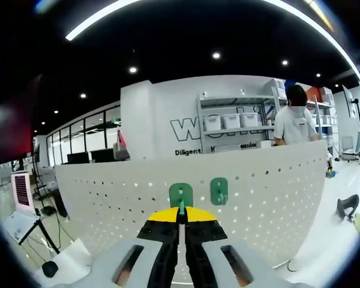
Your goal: Insert the hook assembly into the mounting plate slot until the hook locks in place.
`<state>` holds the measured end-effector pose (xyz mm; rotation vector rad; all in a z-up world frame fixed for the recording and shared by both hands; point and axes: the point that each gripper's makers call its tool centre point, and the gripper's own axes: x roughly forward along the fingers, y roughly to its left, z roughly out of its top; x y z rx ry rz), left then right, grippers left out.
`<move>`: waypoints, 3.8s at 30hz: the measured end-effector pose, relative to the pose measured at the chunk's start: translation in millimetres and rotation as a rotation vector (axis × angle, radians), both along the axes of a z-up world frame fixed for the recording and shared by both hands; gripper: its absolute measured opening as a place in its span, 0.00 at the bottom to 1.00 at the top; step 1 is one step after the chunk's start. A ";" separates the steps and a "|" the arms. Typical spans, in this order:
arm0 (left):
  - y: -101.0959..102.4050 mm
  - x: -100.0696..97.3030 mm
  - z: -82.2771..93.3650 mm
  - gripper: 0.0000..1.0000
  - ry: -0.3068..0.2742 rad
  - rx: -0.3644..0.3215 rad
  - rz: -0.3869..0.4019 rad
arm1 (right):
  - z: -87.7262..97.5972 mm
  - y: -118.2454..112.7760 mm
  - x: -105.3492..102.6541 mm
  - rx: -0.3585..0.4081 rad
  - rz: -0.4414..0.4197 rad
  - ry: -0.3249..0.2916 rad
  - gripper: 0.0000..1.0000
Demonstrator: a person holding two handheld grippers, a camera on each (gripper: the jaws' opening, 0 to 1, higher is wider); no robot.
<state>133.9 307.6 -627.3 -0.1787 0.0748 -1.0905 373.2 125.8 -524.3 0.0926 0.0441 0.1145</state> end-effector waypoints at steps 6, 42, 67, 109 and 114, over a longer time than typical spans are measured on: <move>2.8 2.3 -2.3 0.90 0.006 0.004 0.008 | 0.8 -1.1 9.8 -0.019 0.001 0.000 0.01; 13.0 12.0 -8.0 0.91 0.014 0.034 0.043 | -8.5 0.5 43.0 -0.046 -0.007 0.051 0.01; 14.3 13.4 -8.6 0.90 0.020 0.027 0.049 | -14.5 3.3 45.8 -0.133 -0.070 0.082 0.01; -1.9 -17.4 -3.4 0.88 0.029 0.110 0.040 | -30.3 -13.1 -2.9 -0.093 -0.027 0.052 0.12; -3.3 -25.2 -1.5 0.88 0.034 0.117 0.041 | -42.5 -16.3 -13.4 -0.059 -0.029 0.073 0.12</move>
